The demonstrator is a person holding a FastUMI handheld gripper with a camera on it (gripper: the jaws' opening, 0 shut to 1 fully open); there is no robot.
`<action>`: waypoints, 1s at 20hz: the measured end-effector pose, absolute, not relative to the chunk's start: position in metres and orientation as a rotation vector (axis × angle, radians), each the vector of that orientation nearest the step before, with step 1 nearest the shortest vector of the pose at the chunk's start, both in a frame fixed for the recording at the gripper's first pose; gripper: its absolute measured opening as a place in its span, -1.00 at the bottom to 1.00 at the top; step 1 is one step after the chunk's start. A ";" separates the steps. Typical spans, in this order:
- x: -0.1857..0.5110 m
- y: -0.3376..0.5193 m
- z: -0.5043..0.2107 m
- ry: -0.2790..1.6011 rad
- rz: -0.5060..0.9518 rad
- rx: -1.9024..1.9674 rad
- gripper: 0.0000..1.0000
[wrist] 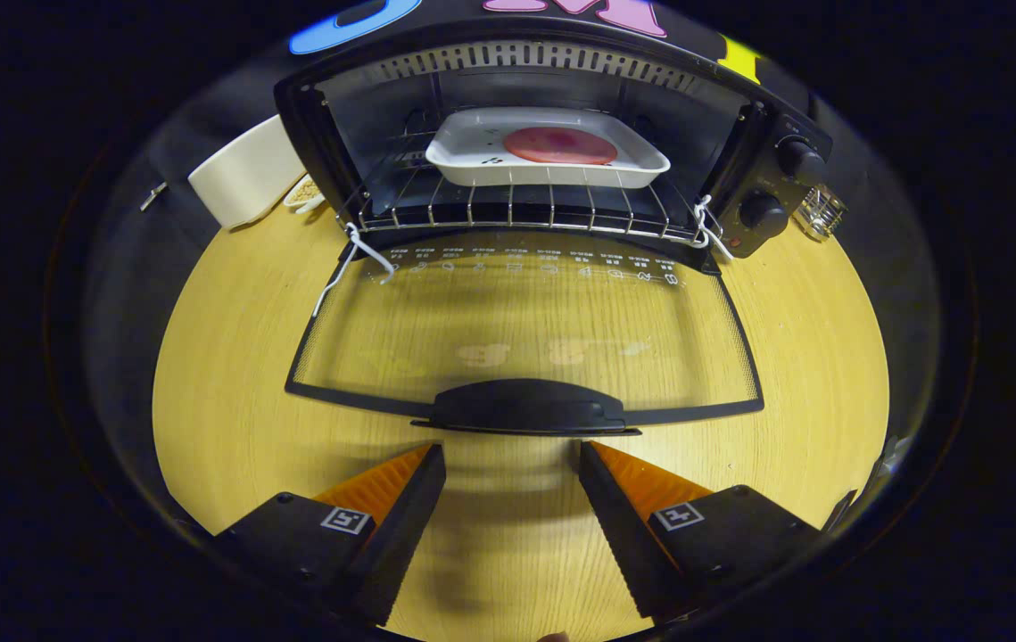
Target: Open the toaster oven, put the food inside, and close the toaster oven door.
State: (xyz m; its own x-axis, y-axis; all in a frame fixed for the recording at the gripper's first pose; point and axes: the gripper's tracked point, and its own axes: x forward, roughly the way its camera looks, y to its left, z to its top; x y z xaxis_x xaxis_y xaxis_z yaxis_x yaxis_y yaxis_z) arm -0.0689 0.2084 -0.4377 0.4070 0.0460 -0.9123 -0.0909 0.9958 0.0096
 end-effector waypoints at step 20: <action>-0.056 0.205 -0.359 0.953 0.126 0.057 0.97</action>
